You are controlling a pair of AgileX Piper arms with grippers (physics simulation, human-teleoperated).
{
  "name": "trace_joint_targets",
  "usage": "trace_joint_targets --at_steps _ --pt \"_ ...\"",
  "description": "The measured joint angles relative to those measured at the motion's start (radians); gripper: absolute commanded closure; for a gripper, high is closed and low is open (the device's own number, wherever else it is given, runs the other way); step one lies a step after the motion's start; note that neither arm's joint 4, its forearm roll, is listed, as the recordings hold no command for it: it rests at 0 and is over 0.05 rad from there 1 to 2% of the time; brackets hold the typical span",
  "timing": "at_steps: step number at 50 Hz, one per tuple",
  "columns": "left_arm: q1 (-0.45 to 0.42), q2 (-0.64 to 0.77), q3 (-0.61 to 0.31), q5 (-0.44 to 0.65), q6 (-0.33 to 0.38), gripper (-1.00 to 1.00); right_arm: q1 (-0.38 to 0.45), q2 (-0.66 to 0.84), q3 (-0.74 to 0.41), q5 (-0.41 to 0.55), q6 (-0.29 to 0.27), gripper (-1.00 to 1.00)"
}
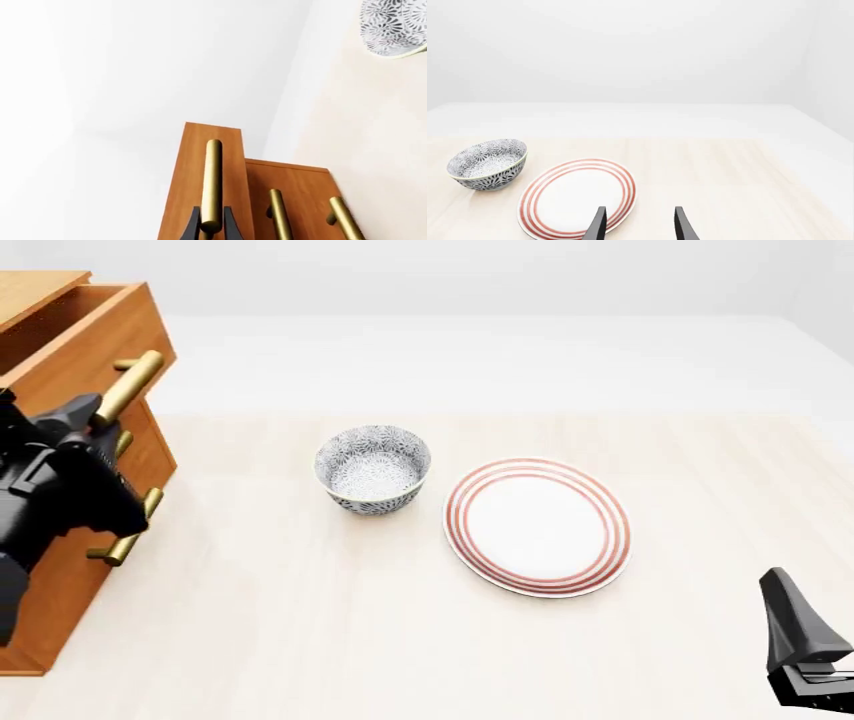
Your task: Open the top drawer of the cabinet.
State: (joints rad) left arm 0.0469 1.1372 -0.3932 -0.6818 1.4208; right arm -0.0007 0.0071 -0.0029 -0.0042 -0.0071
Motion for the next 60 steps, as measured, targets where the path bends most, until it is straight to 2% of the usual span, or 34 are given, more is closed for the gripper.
trace_joint_targets --at_steps 24,58,59,60 --pt "-0.069 0.012 0.014 -0.043 -0.003 1.0 0.0 0.0 0.0 0.0 0.0 -1.0" --pt "-0.161 0.005 0.009 -0.026 -0.003 1.0 0.0 0.005 0.0 -0.005 0.0 -1.0" --pt "-0.163 0.005 0.009 -0.024 -0.004 -1.0 0.0 0.005 0.0 -0.005 0.0 -1.0" --pt "-0.17 0.002 0.014 -0.019 -0.003 -1.0 0.0 0.005 0.0 -0.005 0.0 -1.0"
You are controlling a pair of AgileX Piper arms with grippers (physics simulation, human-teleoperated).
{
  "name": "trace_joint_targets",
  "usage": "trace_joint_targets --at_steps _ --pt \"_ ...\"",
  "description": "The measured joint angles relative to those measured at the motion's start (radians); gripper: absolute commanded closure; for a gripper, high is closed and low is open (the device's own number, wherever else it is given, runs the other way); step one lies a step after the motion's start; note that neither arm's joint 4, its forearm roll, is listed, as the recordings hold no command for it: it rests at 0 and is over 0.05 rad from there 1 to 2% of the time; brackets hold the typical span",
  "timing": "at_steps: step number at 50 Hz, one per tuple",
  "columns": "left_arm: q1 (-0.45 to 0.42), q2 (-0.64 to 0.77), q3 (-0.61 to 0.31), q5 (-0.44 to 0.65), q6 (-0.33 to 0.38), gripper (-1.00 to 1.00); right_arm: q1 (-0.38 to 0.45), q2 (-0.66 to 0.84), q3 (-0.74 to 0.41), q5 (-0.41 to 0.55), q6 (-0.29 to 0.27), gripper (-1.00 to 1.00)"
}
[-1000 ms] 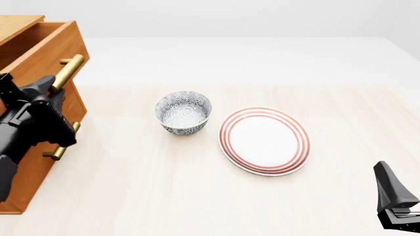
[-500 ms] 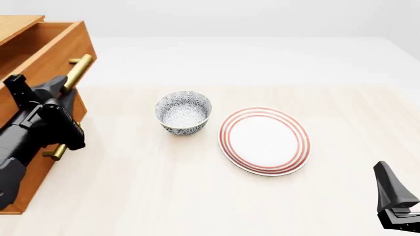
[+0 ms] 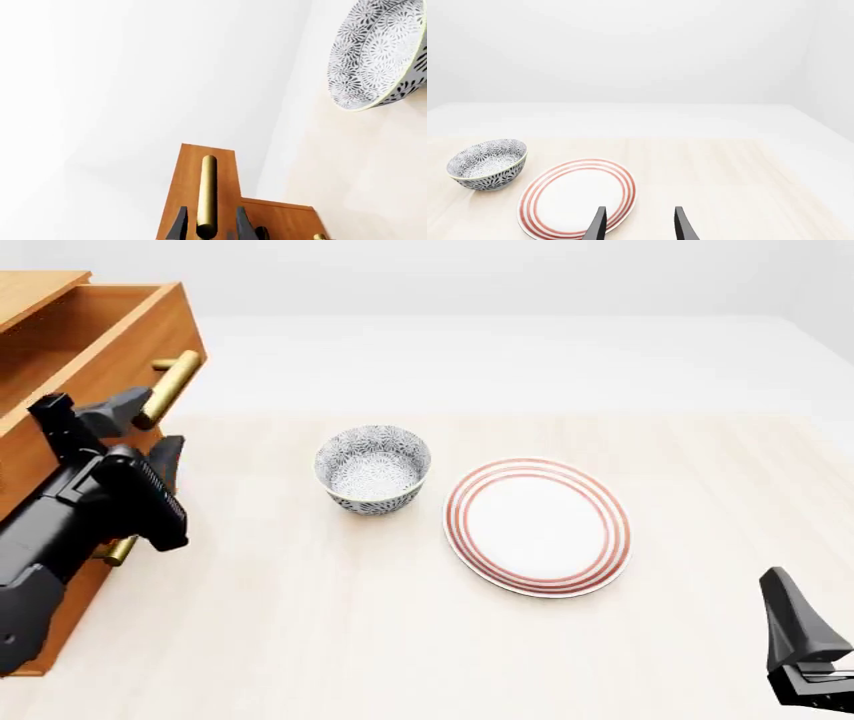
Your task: Open the top drawer of the cabinet.
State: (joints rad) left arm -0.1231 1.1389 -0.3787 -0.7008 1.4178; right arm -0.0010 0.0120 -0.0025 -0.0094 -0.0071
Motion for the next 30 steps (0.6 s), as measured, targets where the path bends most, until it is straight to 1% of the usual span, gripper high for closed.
trace_joint_targets --at_steps 6,16,30 --pt "-0.038 -0.02 0.035 0.018 0.007 -1.0 0.0 0.0 0.0 0.0 0.0 -1.0" --pt "-0.088 -0.07 0.094 0.017 0.028 -1.0 0.0 0.0 0.0 0.0 0.0 -1.0" --pt "-0.126 -0.161 0.183 -0.005 0.072 -1.0 0.0 0.0 0.0 0.0 0.0 -1.0"
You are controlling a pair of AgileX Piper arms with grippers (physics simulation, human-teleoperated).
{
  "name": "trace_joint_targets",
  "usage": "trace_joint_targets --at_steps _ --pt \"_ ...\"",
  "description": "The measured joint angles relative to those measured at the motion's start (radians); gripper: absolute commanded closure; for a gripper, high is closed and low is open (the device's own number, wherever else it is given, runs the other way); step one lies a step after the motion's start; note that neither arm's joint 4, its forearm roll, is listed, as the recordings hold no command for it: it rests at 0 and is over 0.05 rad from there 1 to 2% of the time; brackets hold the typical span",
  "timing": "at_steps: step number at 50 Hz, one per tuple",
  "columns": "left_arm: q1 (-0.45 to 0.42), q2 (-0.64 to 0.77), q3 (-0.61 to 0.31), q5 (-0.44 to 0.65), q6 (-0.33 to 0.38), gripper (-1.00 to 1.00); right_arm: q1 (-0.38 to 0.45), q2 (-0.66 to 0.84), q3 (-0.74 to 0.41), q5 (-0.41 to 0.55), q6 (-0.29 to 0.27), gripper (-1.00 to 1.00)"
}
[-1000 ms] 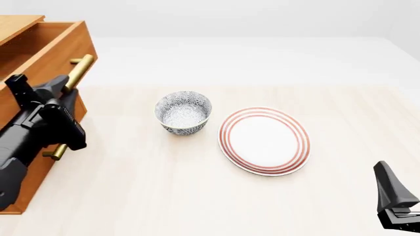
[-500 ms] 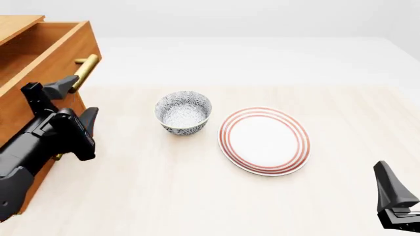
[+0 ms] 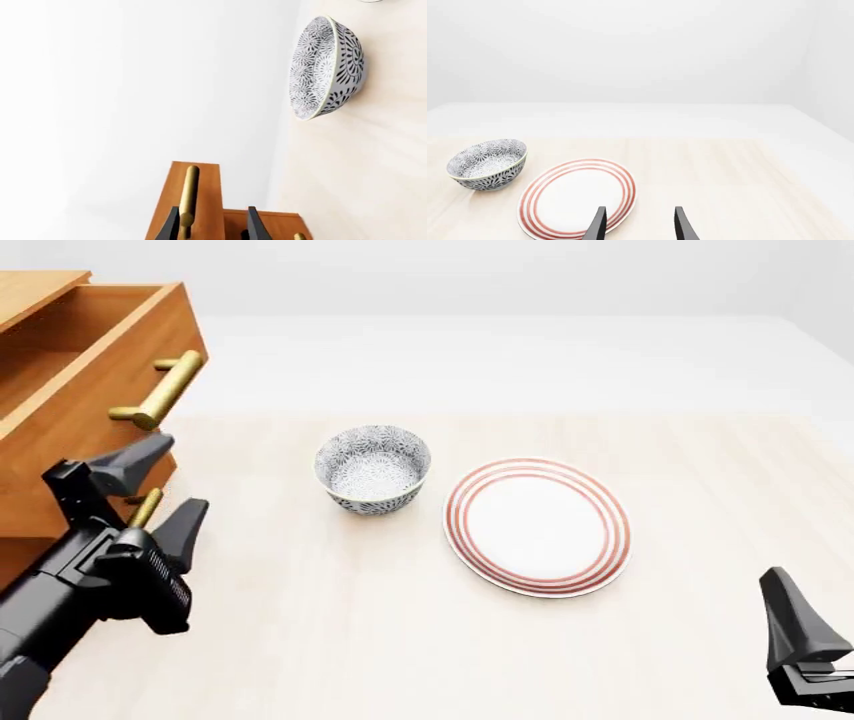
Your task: Open the top drawer of the cabinet.
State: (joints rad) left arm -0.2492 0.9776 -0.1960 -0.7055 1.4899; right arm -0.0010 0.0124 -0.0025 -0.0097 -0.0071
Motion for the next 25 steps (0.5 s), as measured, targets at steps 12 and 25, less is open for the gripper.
trace_joint_targets --at_steps 12,25 --pt "-0.023 -0.067 0.013 0.044 -0.014 -1.0 0.0 0.0 0.0 0.0 0.0 -1.0" --pt "-0.018 -0.288 -0.101 0.389 -0.237 -1.0 0.0 0.0 0.0 0.0 0.0 -1.0"
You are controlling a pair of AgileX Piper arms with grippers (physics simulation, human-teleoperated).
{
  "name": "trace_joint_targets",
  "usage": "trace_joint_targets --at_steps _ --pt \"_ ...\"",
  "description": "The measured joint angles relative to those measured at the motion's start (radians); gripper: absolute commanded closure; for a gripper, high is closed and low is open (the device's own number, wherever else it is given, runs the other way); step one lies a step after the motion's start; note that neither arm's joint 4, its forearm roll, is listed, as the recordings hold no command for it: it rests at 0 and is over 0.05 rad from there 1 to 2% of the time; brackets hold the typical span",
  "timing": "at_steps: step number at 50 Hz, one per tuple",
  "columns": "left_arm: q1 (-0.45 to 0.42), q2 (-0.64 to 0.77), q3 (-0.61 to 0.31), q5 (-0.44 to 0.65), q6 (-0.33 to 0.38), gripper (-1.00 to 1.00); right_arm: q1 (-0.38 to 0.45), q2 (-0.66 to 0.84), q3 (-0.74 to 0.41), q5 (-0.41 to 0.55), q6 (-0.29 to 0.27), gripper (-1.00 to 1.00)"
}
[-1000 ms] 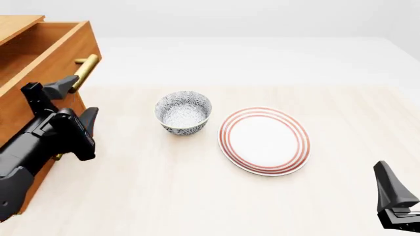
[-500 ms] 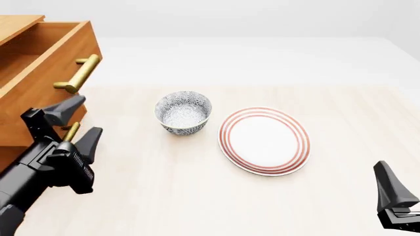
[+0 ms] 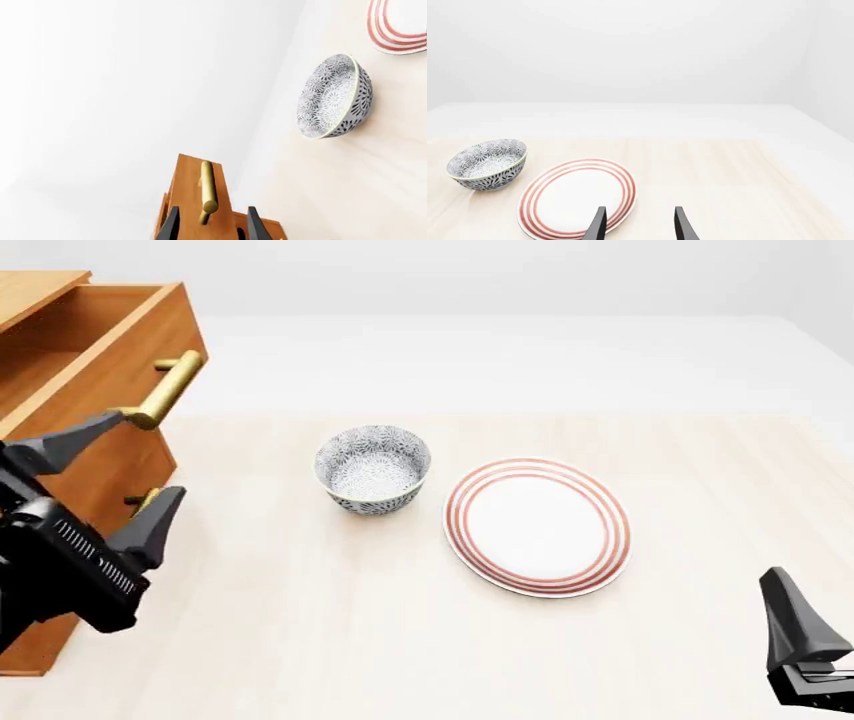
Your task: Open the top drawer of the cabinet.
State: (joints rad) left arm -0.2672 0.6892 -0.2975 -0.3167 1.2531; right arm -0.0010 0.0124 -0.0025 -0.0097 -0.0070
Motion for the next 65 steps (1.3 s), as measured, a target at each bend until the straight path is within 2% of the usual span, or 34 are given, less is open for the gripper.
trace_joint_targets --at_steps 14,27,39,49,65 --pt "0.059 -0.175 -0.172 0.375 -0.312 -1.0 0.0 0.0 0.0 0.0 0.0 -1.0" --pt "0.122 -0.262 -0.263 0.583 -0.546 -1.0 0.0 0.0 0.0 0.0 0.0 -1.0" --pt "0.166 -0.33 -0.294 0.673 -0.69 -1.0 0.0 0.0 0.0 0.0 0.0 -1.0" --pt "0.183 -0.371 -0.301 0.698 -0.786 -1.0 0.0 0.0 0.0 0.0 0.0 -1.0" --pt "0.185 -0.304 -0.367 0.699 -0.934 -1.0 0.0 0.0 0.0 0.0 0.0 -1.0"
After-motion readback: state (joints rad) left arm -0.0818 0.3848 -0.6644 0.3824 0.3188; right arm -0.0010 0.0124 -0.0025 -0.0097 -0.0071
